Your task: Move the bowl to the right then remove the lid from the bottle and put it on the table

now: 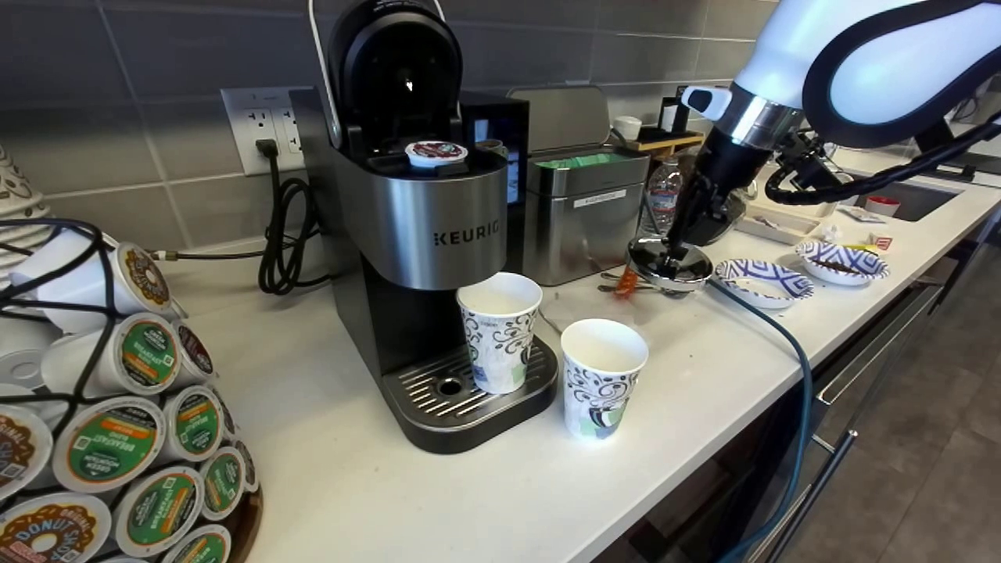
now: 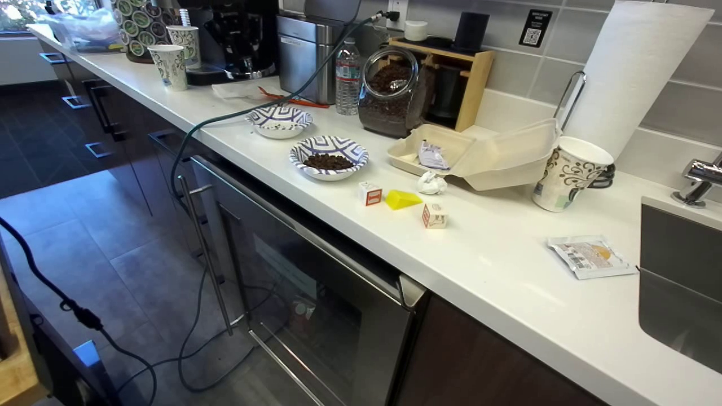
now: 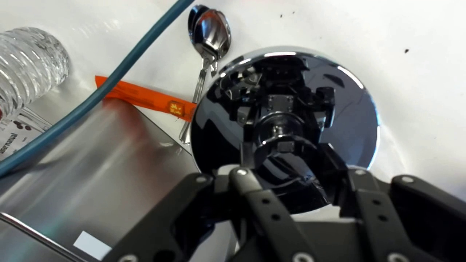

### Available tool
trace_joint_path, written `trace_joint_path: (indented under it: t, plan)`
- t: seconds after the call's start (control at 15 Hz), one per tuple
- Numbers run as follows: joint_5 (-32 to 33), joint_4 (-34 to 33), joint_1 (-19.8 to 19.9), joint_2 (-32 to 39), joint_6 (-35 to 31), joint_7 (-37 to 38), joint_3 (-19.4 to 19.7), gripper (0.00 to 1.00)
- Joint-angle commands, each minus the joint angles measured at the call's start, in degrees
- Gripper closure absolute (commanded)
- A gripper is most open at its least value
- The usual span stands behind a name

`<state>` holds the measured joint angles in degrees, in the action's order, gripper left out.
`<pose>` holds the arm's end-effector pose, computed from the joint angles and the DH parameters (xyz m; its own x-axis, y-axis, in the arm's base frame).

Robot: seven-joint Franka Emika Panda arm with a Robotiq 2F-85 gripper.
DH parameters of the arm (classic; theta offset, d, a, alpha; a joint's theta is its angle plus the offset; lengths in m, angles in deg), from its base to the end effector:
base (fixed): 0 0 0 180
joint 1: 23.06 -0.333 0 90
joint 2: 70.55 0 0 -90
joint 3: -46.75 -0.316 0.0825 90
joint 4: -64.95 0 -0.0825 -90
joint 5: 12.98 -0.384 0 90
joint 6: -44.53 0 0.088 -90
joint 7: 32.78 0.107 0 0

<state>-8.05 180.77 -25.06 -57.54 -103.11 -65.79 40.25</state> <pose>0.6135 0.0903 0.3737 0.6678 0.7017 0.2483 0.6698 -0.7120 0.2109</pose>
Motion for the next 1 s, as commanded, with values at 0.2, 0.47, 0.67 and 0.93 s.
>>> trace_joint_path:
  t: [0.2, 0.47, 0.67, 0.93]
  plan:
    - [-1.44, -0.67, 0.80, -0.26, 1.68, -0.68, -0.76, 0.79]
    - [-2.43, -0.40, 0.75, 0.02, 0.06, -0.70, -0.92, 0.54]
    - [-2.74, -0.41, 0.85, 0.02, 0.06, -0.76, -1.09, 0.79]
    - [-3.44, 0.62, 0.94, 2.28, -0.97, -1.45, -1.74, 0.79]
